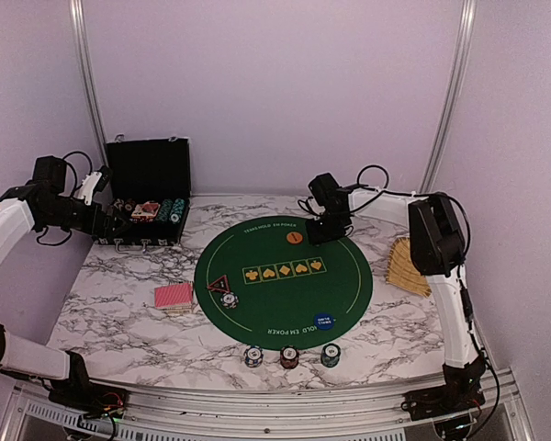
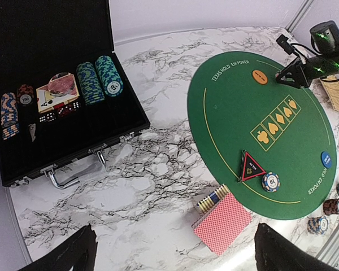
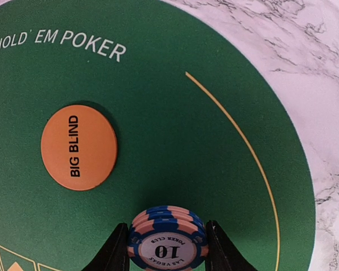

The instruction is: Distribute texas hold em gaming equipment

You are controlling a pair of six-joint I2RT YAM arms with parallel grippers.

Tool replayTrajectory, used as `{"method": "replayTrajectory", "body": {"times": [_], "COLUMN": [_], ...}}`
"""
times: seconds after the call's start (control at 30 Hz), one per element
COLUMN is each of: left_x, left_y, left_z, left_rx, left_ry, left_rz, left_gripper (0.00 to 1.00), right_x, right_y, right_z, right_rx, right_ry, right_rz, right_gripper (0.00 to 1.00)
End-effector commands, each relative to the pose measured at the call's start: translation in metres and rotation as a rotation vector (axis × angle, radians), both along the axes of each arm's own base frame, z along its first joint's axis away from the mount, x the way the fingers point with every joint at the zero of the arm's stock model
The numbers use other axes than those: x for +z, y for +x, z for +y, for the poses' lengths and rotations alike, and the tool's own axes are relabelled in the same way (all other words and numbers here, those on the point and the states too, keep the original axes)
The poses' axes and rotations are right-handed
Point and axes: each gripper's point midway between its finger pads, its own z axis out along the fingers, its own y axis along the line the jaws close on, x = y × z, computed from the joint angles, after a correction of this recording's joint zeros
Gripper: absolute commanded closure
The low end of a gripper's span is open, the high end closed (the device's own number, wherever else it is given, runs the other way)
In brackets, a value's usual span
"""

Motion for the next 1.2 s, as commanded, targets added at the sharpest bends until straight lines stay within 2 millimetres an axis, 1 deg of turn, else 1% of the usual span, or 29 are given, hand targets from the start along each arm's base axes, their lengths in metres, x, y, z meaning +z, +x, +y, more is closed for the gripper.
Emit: {"method": "replayTrajectory", "body": {"times": [0.0,0.17,0.23,0.37,0.5,0.67,0.8,0.93,1.07,1.17], "left_x": [0.012,0.01,0.01,0.009,0.009,0.011,0.013,0.013,0.014,0.012], "left_y": [-0.003,-0.002,-0.002,-0.003,-0.004,-0.004,-0.006,-0.008,-0.009,-0.009], "left_z": [-0.002,-0.001,0.001,0.001,0.0,0.0,-0.001,-0.003,-0.003,-0.002], "left_rx": [-0.016,-0.014,-0.01,-0.014,-0.019,-0.022,-0.026,-0.035,-0.038,-0.034], "left_ry": [-0.001,0.007,0.015,0.023,0.022,0.017,0.016,0.011,0.01,0.016], "left_rz": [-0.023,-0.02,-0.023,-0.023,-0.02,-0.023,-0.025,-0.024,-0.026,-0.022], "left_gripper": [0.01,0.01,0.01,0.01,0.01,0.01,0.01,0.01,0.01,0.01], "right_x": [0.015,0.003,-0.002,-0.008,-0.009,-0.007,0.0,0.011,0.039,0.06], "right_y": [0.015,0.015,0.014,0.012,0.011,0.012,0.013,0.013,0.008,-0.005], "right_z": [0.013,0.018,0.019,0.016,0.014,0.01,0.007,0.005,0.007,0.019], "right_rx": [0.004,0.015,0.019,0.019,0.02,0.012,0.006,0.0,0.003,0.036], "right_ry": [0.052,0.058,0.06,0.044,0.031,0.011,0.005,-0.001,0.007,-0.005], "right_rz": [-0.047,-0.021,-0.009,0.004,0.004,-0.003,-0.017,-0.037,-0.087,-0.121], "right_gripper": [0.88,0.85,0.81,0.71,0.66,0.52,0.45,0.43,0.43,0.43]}}
